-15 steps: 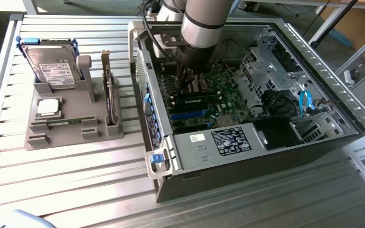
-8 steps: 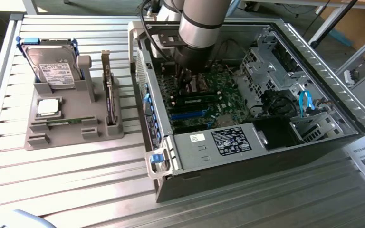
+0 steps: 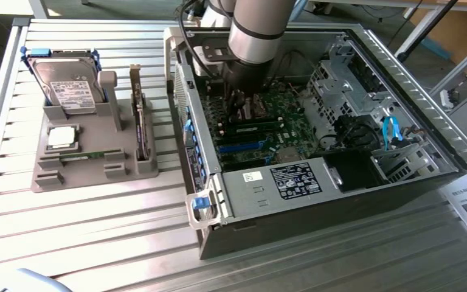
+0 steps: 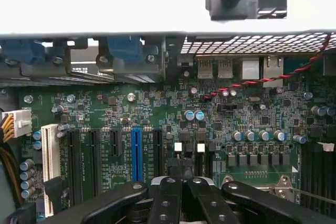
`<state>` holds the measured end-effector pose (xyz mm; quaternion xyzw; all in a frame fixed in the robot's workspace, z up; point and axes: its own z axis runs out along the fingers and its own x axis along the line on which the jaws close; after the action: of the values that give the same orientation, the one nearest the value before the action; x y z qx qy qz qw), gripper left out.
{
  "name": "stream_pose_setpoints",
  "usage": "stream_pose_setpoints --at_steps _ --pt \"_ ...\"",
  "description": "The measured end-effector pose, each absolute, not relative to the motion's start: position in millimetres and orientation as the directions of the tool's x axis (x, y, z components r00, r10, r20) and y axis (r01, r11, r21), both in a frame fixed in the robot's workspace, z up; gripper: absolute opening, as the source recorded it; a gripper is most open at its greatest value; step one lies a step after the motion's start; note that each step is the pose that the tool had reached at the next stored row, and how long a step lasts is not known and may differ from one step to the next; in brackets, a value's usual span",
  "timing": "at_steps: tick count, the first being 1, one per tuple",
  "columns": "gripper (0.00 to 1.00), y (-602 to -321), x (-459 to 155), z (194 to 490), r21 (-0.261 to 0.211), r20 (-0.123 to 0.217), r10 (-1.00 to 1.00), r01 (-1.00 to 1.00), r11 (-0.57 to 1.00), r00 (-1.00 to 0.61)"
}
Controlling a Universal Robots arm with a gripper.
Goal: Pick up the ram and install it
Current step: 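Press down the ram until it locks into place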
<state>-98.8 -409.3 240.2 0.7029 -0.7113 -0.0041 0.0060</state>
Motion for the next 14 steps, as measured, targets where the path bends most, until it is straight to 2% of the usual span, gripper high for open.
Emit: stream_pose_setpoints --at_steps 14 --pt "0.1 -409.6 -98.8 235.1 0.014 0.003 -1.0 -1.0 0.012 -0.012"
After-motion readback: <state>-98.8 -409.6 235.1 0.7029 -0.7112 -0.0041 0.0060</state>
